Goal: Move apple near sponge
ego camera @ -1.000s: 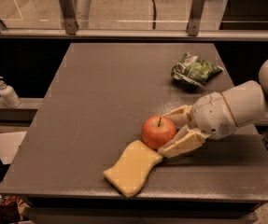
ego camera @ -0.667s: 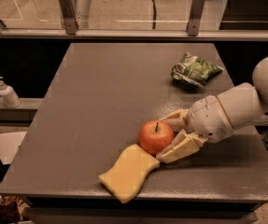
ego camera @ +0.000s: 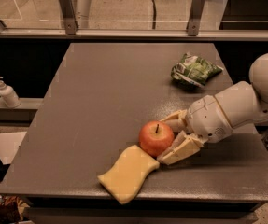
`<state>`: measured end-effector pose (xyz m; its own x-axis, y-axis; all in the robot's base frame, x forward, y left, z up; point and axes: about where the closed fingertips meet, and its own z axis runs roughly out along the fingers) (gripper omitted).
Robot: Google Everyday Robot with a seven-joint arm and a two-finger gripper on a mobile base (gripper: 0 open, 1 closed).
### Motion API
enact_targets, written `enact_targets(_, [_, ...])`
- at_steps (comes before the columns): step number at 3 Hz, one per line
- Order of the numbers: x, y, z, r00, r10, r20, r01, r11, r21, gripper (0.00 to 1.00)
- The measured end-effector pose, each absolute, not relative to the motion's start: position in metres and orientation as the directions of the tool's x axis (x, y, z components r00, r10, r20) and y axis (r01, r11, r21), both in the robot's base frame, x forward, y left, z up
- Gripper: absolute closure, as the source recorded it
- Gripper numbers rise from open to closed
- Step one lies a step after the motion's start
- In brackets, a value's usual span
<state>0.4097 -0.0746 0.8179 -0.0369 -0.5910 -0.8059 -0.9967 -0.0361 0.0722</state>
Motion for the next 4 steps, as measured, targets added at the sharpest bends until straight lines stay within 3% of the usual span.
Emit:
enact_targets(2, [0.4115, -0.0752, 0.8241, -0.024, -0.594, -0.804, -0.997, -0.048, 0.065, 0.05])
enact_targets(4, [0.4111, -0.0754, 0.8238, -0.025, -0.595, -0.803, -0.996, -0.049, 0.068, 0.00])
